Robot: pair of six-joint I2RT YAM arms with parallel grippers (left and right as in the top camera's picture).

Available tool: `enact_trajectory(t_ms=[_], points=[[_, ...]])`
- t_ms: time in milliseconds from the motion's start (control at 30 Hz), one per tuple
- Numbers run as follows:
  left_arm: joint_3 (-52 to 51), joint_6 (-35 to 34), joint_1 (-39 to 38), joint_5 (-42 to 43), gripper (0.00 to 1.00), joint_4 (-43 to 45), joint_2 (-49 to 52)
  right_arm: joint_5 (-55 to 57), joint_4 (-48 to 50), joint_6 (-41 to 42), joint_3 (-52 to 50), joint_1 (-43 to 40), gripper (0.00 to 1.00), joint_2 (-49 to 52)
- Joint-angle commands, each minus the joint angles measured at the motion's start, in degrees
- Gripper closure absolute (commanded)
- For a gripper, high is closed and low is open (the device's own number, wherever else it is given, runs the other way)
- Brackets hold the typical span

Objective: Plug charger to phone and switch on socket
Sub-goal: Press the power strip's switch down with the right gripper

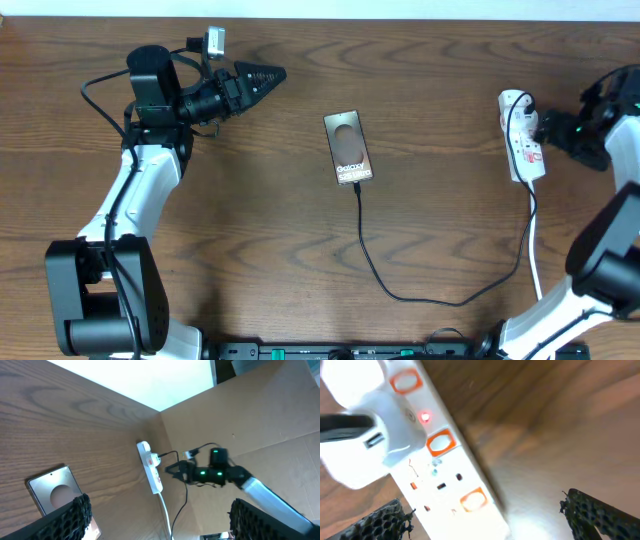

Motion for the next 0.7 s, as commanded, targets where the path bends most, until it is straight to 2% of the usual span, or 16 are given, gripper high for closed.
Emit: enact_trajectory(t_ms=[0,667], points=[[0.48,0.15,0.17,0.04,0.11,0.15,-0.63,10.29,-0.46,-2.58,0.7,-0.57,0.01,-1.95],[0.48,0.15,0.17,0.04,0.1,0.15,-0.63,11.43,-0.48,-2.58,0.46,-0.52,0.01,-1.62]])
